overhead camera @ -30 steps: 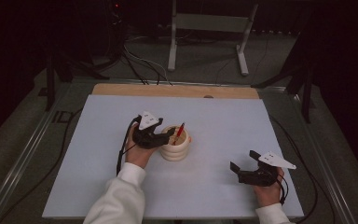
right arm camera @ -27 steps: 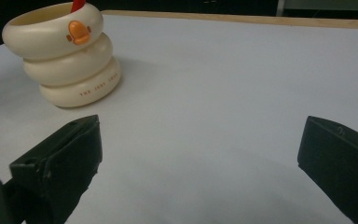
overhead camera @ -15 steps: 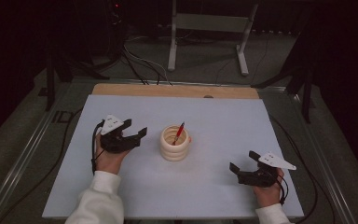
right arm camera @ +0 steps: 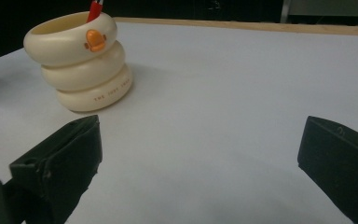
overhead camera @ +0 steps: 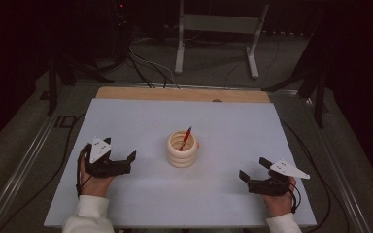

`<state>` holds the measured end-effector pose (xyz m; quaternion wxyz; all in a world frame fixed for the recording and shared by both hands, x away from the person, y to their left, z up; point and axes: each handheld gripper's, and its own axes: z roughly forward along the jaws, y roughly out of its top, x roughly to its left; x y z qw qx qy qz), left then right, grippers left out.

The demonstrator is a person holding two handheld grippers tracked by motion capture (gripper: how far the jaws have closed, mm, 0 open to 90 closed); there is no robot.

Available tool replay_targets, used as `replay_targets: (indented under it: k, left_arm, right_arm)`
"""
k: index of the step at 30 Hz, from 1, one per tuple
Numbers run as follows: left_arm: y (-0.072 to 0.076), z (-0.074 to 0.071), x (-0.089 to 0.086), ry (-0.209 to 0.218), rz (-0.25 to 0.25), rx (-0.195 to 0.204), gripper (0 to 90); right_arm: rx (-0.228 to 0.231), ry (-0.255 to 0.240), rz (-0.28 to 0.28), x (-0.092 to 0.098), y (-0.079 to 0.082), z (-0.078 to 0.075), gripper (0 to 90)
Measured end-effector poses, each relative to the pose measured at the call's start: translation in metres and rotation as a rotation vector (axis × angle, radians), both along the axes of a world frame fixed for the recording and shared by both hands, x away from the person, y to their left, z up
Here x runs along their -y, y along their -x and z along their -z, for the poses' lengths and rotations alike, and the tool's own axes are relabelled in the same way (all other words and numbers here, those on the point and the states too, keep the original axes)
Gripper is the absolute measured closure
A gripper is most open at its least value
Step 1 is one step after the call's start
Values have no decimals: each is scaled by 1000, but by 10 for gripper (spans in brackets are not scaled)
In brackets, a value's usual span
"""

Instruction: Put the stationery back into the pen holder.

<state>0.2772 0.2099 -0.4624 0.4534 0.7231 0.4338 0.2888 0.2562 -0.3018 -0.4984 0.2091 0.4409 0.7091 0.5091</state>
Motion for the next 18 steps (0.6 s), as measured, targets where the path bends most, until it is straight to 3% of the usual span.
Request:
replay_targets:
  k: [10,18]
  left_arm:
    - [18,20,-17,24,-26,22,10]
    - [29,24,-27,49,-62,57,10]
  right_arm:
    - [9,-5,1,1,2,-1,0]
    - [21,-2,-9,0,4,-2,0]
